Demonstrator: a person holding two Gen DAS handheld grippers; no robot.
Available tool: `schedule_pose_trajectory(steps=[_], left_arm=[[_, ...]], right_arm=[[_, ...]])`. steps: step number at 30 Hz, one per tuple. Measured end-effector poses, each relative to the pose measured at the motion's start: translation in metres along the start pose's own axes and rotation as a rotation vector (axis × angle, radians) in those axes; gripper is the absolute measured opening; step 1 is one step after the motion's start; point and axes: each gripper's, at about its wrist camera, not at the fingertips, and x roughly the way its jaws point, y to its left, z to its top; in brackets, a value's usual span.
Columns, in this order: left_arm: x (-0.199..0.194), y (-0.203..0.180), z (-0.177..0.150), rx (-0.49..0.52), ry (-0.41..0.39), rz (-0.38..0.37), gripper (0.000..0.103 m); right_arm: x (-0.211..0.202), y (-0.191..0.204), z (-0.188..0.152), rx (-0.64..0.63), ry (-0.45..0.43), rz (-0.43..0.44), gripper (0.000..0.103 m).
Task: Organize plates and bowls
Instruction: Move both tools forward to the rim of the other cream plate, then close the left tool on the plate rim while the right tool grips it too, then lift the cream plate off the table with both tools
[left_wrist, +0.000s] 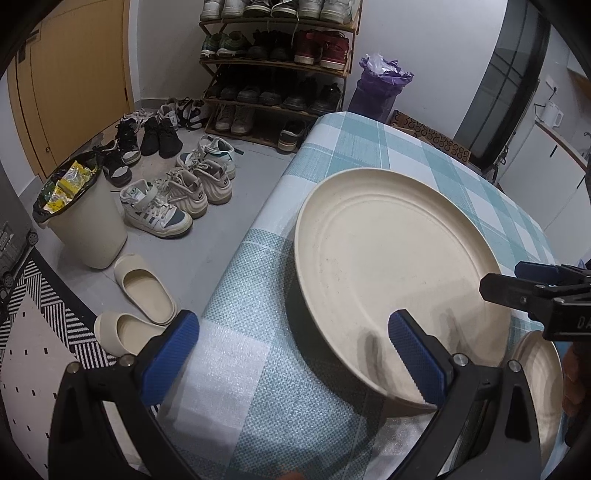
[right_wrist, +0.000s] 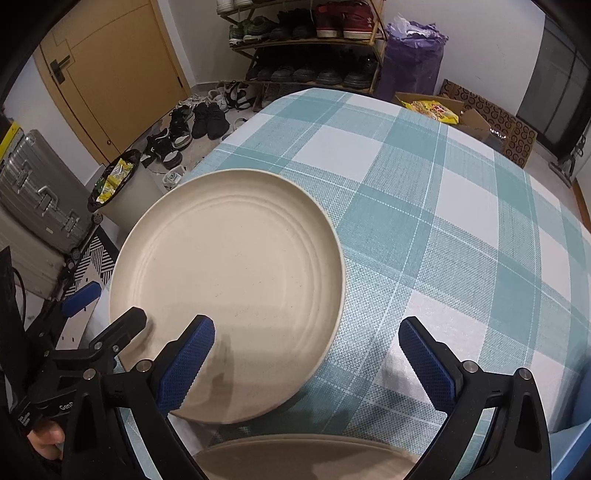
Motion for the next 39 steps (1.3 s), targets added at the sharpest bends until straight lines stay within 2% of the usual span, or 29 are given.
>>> schedule_pose_trajectory(steps=[3, 5, 7, 10, 12, 14, 17, 30, 33, 35, 39], left_arm=[[-0.001, 0.0, -0.001, 0.007, -0.011, -0.018, 0.101], [-0.002, -0.002, -0.001, 0.015, -0.017, -0.027, 0.1], [-0.004, -0.003, -0.002, 0.026, -0.027, -0.037, 0.094], [-0.006, -0.003, -0.002, 0.031, -0.036, -0.058, 0.083], [-0.006, -0.002, -0.001, 0.024, -0.037, -0.072, 0.068], [-0.006, 0.0, -0.001, 0.015, -0.037, -0.082, 0.062], [-0.006, 0.001, -0.001, 0.002, -0.038, -0.091, 0.06], [-0.004, 0.0, -0.002, 0.01, -0.04, -0.119, 0.029], [-0.004, -0.002, -0.002, 0.015, -0.037, -0.115, 0.026], [-0.004, -0.003, -0.002, 0.016, -0.036, -0.115, 0.025], [-0.005, -0.002, -0.003, 0.013, -0.034, -0.111, 0.022]], right_arm=[[0.005, -0.006, 0.001, 0.027, 0.009, 0.019, 0.101], [0.007, -0.008, 0.0, 0.035, 0.015, 0.029, 0.097], [0.01, -0.009, 0.0, 0.036, 0.023, 0.038, 0.092], [0.014, -0.008, 0.0, 0.037, 0.03, 0.049, 0.084], [0.015, -0.008, 0.0, 0.038, 0.031, 0.06, 0.081], [0.015, -0.006, 0.0, 0.035, 0.031, 0.07, 0.077], [0.016, -0.003, 0.0, 0.018, 0.035, 0.079, 0.065], [0.019, 0.0, -0.002, 0.005, 0.034, 0.088, 0.046], [0.018, -0.001, -0.003, 0.004, 0.032, 0.084, 0.043], [0.018, -0.001, -0.003, 0.005, 0.032, 0.085, 0.035], [0.017, -0.003, -0.004, 0.005, 0.024, 0.07, 0.027]])
